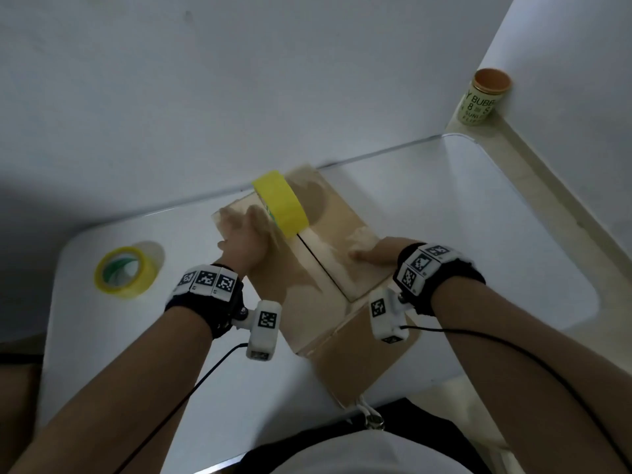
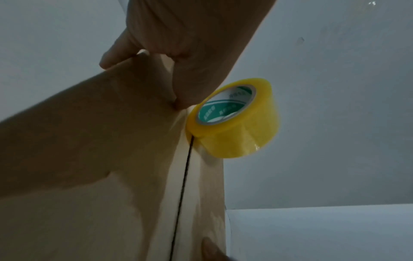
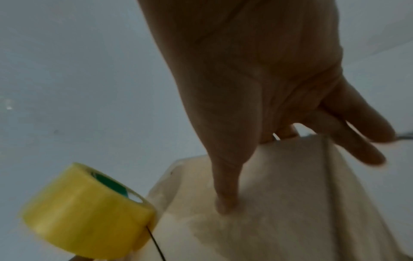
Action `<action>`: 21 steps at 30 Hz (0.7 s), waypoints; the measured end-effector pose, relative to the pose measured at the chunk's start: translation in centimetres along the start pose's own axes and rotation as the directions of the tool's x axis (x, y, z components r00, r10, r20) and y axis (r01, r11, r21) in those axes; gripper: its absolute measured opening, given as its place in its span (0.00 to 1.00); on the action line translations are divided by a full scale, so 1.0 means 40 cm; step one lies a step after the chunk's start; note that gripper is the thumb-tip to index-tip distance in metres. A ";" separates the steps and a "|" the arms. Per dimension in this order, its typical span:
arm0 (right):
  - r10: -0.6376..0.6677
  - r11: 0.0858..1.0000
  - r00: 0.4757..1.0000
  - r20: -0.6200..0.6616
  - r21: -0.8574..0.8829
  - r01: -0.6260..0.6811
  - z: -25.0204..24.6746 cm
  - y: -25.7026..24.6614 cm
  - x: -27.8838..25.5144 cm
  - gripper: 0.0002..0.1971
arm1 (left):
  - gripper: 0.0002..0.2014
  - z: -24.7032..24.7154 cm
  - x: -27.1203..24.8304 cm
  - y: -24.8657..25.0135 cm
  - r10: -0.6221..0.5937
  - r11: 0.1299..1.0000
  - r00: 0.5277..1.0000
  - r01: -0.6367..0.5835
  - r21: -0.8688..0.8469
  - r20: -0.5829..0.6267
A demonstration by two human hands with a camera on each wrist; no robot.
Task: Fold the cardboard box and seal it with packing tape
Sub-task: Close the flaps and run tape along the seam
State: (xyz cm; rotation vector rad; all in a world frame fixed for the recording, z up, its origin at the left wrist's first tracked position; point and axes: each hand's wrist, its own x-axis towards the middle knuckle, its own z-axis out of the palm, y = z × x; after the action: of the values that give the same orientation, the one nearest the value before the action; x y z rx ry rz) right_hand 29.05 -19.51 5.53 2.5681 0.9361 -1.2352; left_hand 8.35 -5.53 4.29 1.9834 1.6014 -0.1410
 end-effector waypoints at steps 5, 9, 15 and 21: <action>-0.334 0.900 0.904 -0.268 0.195 0.390 -0.102 -0.108 -0.037 0.28 | 0.25 -0.010 -0.012 -0.012 0.144 0.972 0.988 -0.153 0.177 0.062; -0.525 0.662 0.830 -0.189 0.522 0.537 -0.109 -0.263 -0.093 0.35 | 0.31 -0.006 -0.064 0.000 0.182 0.897 0.968 -0.235 0.375 0.173; -0.576 0.646 0.805 -0.139 0.526 0.553 -0.060 -0.280 -0.019 0.35 | 0.66 0.125 -0.099 -0.004 0.197 0.841 0.871 -0.385 0.379 0.450; -0.588 0.559 0.796 -0.146 0.638 0.530 -0.072 -0.271 -0.044 0.15 | 0.67 0.078 -0.215 0.064 0.262 0.872 0.847 -0.413 0.263 0.463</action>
State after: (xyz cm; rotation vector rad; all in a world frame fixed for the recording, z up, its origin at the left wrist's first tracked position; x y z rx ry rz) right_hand 23.71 -10.64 10.18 2.7267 1.6465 -2.1775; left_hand 9.20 -14.78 6.34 2.2824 0.9749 -0.7060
